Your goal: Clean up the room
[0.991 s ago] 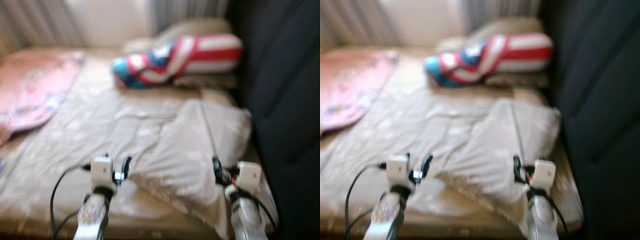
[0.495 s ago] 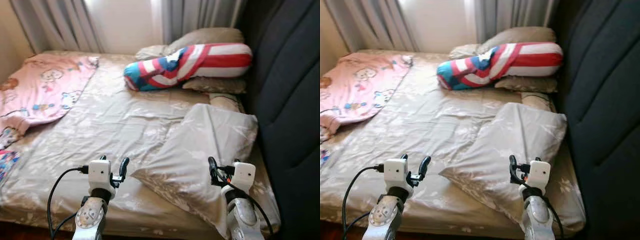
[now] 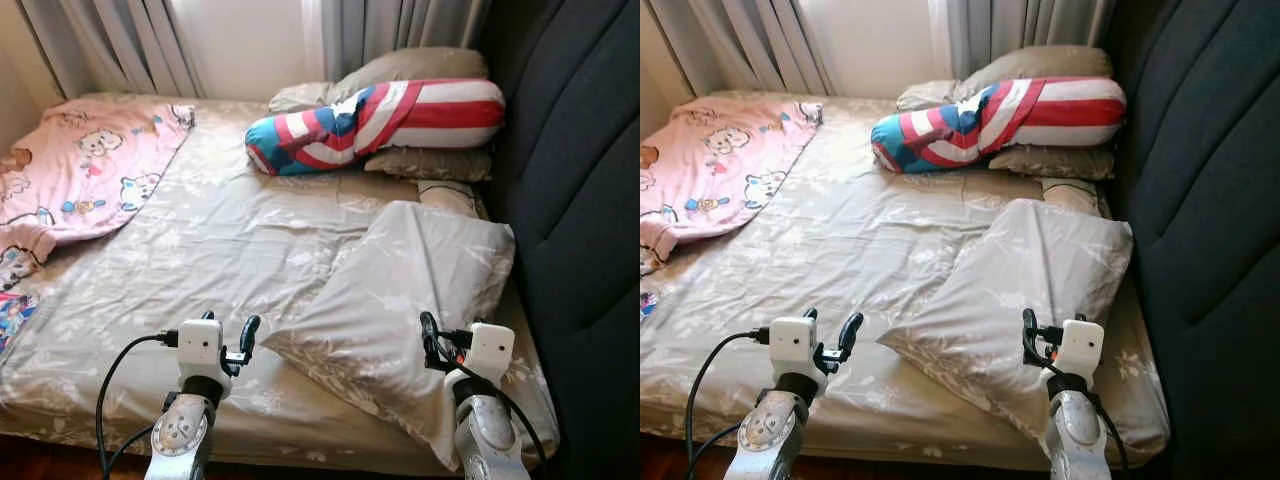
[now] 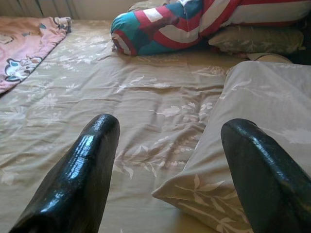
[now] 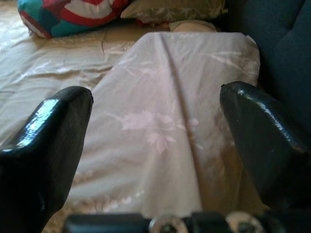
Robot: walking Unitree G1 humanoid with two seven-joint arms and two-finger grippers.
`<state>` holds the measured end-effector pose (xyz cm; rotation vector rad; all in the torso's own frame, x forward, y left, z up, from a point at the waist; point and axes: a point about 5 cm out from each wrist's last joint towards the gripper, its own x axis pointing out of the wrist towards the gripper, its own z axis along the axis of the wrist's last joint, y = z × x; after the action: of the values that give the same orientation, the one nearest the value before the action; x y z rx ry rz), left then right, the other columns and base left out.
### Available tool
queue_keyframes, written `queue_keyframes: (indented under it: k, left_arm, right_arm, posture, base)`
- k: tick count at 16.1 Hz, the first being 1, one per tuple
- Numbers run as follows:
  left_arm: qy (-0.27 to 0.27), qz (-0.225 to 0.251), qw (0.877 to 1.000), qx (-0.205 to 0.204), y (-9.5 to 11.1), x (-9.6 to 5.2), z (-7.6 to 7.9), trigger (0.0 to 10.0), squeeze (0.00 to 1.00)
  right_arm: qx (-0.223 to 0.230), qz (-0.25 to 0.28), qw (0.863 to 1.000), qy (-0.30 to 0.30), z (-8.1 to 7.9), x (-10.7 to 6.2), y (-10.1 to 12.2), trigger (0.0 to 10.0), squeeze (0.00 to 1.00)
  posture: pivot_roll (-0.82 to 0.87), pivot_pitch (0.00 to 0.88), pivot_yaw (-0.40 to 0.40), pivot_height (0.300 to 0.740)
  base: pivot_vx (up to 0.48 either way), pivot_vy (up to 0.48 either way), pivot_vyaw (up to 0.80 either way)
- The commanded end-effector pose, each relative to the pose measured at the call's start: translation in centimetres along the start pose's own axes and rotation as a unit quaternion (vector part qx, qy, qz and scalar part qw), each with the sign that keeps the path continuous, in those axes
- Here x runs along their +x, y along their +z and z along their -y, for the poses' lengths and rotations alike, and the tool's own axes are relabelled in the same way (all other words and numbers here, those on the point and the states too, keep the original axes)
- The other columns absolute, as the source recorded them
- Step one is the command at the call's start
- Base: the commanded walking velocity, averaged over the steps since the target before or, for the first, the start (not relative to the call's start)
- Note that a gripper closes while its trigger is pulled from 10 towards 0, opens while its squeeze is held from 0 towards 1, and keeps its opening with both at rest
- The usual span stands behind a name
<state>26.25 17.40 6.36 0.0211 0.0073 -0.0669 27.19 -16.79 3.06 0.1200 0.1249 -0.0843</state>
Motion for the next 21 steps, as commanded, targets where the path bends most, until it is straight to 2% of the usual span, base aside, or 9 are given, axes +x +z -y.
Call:
queue_keyframes:
  k: [1,2,4,10,12,21]
  left_arm:
    - [-0.003,0.001,1.000,-0.008,0.15,0.09,0.11,10.0,0.00]
    - [-0.004,0.000,1.000,-0.009,0.15,0.10,0.13,10.0,0.00]
    - [-0.005,0.000,1.000,-0.009,0.15,0.09,0.15,10.0,0.00]
    - [-0.007,0.002,1.000,-0.009,0.29,0.18,0.11,10.0,0.00]
    - [-0.008,0.002,1.000,-0.009,0.33,0.22,0.10,10.0,0.00]
    - [-0.011,-0.001,1.000,-0.011,0.51,0.55,-0.10,10.0,0.00]
  right_arm:
    - [-0.004,-0.005,1.000,0.000,-0.02,0.10,-0.04,10.0,0.00]
    - [-0.004,0.003,1.000,0.001,-0.01,0.07,0.06,10.0,0.00]
    - [0.001,0.011,1.000,-0.003,0.12,-0.04,0.16,10.0,0.00]
    - [-0.002,-0.006,1.000,0.000,-0.17,0.17,-0.07,10.0,0.00]
    - [-0.003,-0.002,1.000,0.002,-0.23,0.20,-0.02,10.0,0.00]
    - [0.005,0.005,1.000,-0.002,-0.25,0.49,0.20,10.0,0.00]
  posture:
    - [-0.05,0.075,-0.016,0.686]
    - [-0.05,0.076,-0.016,0.672]
    - [-0.05,0.074,-0.015,0.672]
    - [-0.05,0.075,-0.012,0.672]
    - [-0.05,0.080,-0.011,0.652]
    - [-0.05,0.104,-0.004,0.652]
  base:
    - [0.000,0.000,0.00]
    - [0.000,0.000,0.00]
    - [0.000,0.000,0.00]
    - [0.000,0.000,0.00]
    - [0.000,0.000,0.00]
    - [0.000,0.000,0.00]
